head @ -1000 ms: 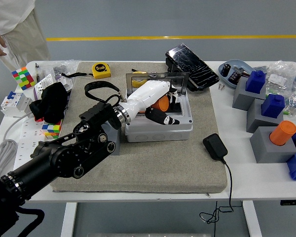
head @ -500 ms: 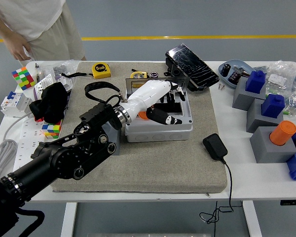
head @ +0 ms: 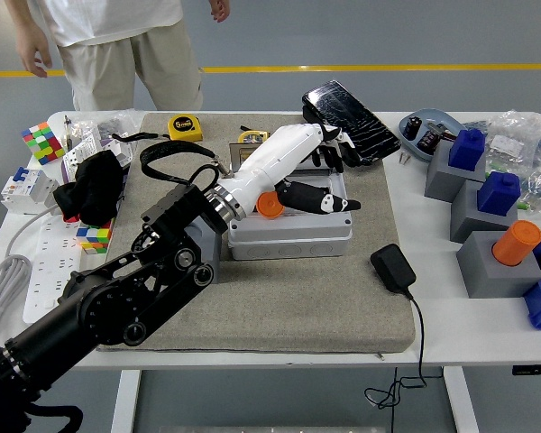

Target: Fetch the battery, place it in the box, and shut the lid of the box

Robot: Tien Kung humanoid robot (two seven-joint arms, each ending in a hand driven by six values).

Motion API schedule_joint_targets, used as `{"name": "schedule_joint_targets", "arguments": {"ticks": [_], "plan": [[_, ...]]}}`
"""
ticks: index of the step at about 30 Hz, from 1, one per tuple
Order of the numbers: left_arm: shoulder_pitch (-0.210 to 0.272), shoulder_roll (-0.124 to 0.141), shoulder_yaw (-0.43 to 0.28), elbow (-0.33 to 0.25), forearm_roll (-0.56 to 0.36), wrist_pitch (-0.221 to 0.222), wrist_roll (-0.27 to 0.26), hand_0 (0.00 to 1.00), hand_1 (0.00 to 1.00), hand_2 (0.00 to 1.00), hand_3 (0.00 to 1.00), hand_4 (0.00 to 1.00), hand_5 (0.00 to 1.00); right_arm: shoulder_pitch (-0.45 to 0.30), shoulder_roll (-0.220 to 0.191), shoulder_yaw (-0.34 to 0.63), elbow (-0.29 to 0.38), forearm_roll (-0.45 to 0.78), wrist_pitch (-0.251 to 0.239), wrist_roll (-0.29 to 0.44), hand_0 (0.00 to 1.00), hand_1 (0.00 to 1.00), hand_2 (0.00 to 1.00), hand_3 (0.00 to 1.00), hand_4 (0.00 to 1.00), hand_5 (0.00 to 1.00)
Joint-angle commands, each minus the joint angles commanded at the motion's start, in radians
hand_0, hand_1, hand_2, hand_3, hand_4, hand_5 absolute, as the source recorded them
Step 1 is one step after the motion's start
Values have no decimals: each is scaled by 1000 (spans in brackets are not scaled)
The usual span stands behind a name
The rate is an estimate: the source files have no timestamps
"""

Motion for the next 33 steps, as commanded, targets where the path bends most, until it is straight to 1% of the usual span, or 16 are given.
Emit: {"name": "schedule_joint_targets", "arguments": {"ticks": [1,2,6,7,9,11,13,14,15,19,22,24,26,30,33], "plan": [[15,16,-13,-10,5,-5,7,388,533,511,546,998,394,-1,0,1,0,0,0,0,643,648,658,579,981,579],[36,39,-31,-24,12,-8,13,399,583,544,557,998,430,-2,0,3,0,-1,-1,0,644,648,658,579,981,579],[91,102,-89,-53,22,-12,23,399,583,544,557,998,430,-5,-1,13,0,-9,-1,-1,644,648,658,579,981,579],[103,114,-104,-57,26,-15,27,399,583,544,557,998,430,-6,-1,14,0,-8,-1,0,644,648,658,579,981,579],[119,132,-123,-62,29,-20,34,394,580,545,553,998,435,-6,-2,14,0,-9,-1,0,646,648,658,579,981,580],[132,151,-127,-63,29,-26,38,394,580,545,553,998,435,-5,-2,10,0,-5,-1,2,646,648,658,579,981,580],[138,164,-119,-62,26,-30,43,394,580,545,553,998,435,-3,-2,6,0,-1,-1,3,646,648,658,579,981,580],[142,170,-108,-62,24,-34,47,384,561,526,550,998,444,-2,-2,5,0,1,-1,3,643,648,658,579,981,580],[143,173,-100,-62,22,-37,51,384,561,526,550,998,444,-2,-2,3,0,4,-1,4,643,648,658,579,981,580],[142,171,-59,-67,12,-48,63,384,561,526,550,998,444,-1,-2,-8,0,15,-1,6,643,648,658,579,981,580],[132,160,-26,-69,4,-52,69,374,551,517,549,998,448,-2,-2,-8,0,15,-1,6,643,649,658,578,981,581],[122,148,-3,-64,1,-54,71,374,551,517,549,998,448,-2,-2,-9,0,14,-1,6,643,649,658,578,981,581],[109,133,18,-54,-4,-54,72,364,544,510,545,998,444,-2,-2,-10,0,15,-1,6,643,649,658,579,981,580],[81,93,61,-33,-20,-53,68,364,544,510,545,998,444,-3,-2,-12,0,15,0,6,643,649,658,579,981,580],[61,56,89,-18,-32,-50,62,363,542,514,549,998,448,-4,-1,-13,0,13,1,5,645,649,658,579,982,580]]}}
